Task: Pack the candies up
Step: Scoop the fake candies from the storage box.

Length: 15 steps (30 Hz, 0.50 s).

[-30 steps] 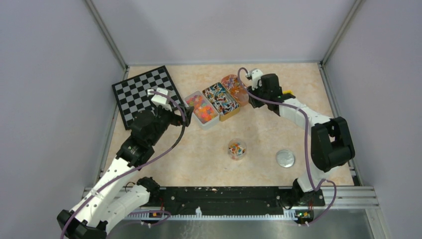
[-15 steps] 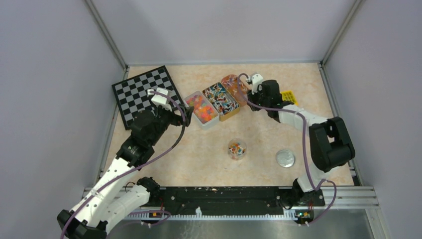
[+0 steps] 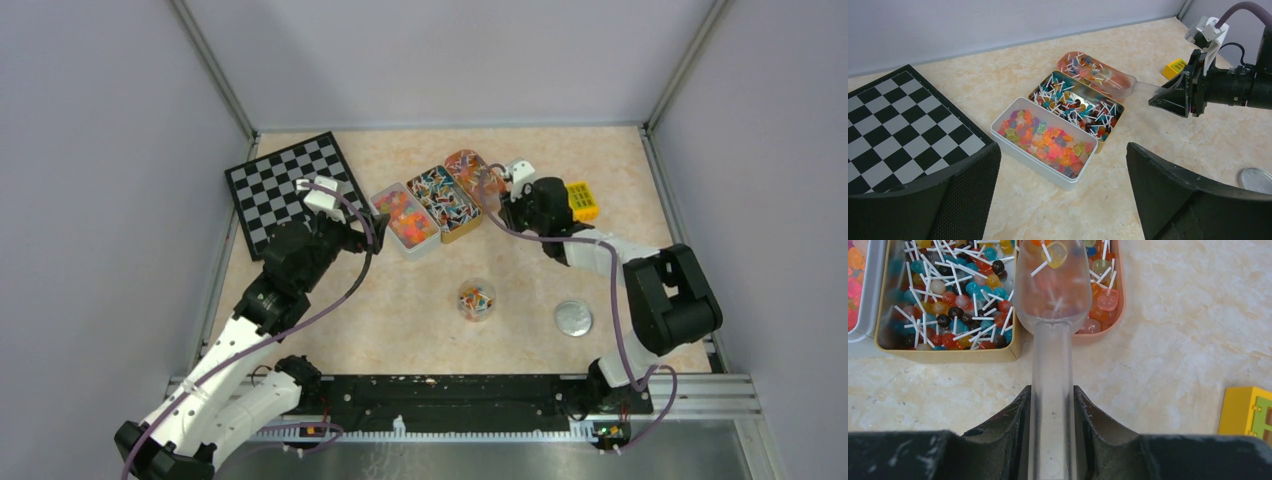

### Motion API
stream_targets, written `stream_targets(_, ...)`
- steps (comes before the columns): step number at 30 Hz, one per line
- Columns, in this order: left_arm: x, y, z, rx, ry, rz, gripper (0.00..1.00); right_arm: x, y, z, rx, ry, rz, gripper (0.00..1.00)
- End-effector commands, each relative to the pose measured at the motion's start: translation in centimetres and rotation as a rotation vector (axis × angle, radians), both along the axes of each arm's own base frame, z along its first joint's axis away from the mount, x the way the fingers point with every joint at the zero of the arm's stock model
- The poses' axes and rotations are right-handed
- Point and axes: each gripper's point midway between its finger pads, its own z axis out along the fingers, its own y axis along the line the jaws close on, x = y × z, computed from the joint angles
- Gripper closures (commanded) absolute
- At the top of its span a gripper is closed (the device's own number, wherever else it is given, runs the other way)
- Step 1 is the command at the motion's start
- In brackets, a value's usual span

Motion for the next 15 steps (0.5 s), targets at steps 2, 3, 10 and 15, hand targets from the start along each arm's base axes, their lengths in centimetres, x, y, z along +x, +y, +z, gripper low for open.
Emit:
stream_targets(2, 0.1, 0.0, 1.5, -0.018, -0.042, 0.005, 0.01, 0.3, 0.3, 2.6, 0.062, -0.122, 0.027, 1.0)
stream_targets(3, 0.1, 0.0, 1.5, -0.018, -0.042, 0.005, 0.01, 0.3, 0.4, 2.5, 0.073, -0.127, 0.028, 1.0)
stream_targets(10, 0.1, 0.1, 1.6, -0.019, -0.043, 0.007, 0.01, 0.4, 0.1, 2.7, 0.105, -0.126, 0.007, 1.0)
stream_targets(15, 0.2, 0.0, 1.5, -0.016, -0.04, 0.007, 0.01, -0.1, -0.3, 4.7, 0.028, -0.014, 0.02, 1.0)
